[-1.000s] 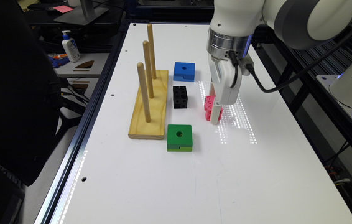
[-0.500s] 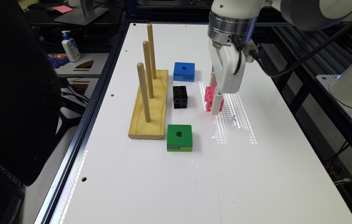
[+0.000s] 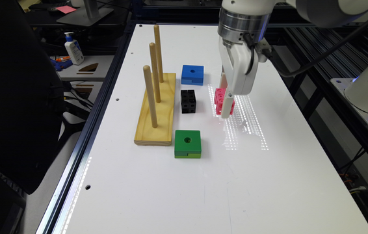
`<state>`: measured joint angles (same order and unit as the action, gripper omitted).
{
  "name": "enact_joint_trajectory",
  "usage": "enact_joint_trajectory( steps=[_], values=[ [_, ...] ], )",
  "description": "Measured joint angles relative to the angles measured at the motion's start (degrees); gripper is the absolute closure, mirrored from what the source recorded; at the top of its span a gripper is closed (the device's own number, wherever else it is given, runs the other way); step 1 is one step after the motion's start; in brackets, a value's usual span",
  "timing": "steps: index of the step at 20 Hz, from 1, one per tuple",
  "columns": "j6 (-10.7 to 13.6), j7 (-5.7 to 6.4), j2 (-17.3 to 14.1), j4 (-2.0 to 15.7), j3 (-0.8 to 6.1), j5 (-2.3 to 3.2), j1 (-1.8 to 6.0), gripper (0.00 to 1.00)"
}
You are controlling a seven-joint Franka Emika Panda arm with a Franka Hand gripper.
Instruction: Pick up pink block.
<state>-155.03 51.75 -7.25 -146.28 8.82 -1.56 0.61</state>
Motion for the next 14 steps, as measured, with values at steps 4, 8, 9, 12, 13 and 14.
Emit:
enact_joint_trajectory(
  steps=[4,8,9,12,13,14],
  values=[
    [3.79,0.03,3.54,-0.05,0.10,0.00,0.00,1.00],
    [5.62,0.03,5.57,-0.03,0.16,-0.01,0.00,1.00],
    [6.52,0.03,6.57,0.00,0.18,-0.03,0.00,1.00],
    [9.90,0.05,9.98,0.05,0.27,-0.12,-0.01,1.00],
    [10.84,0.06,10.90,0.04,0.31,-0.14,-0.01,1.00],
    [11.66,0.07,11.70,0.03,0.34,-0.15,-0.01,1.00]
  ],
)
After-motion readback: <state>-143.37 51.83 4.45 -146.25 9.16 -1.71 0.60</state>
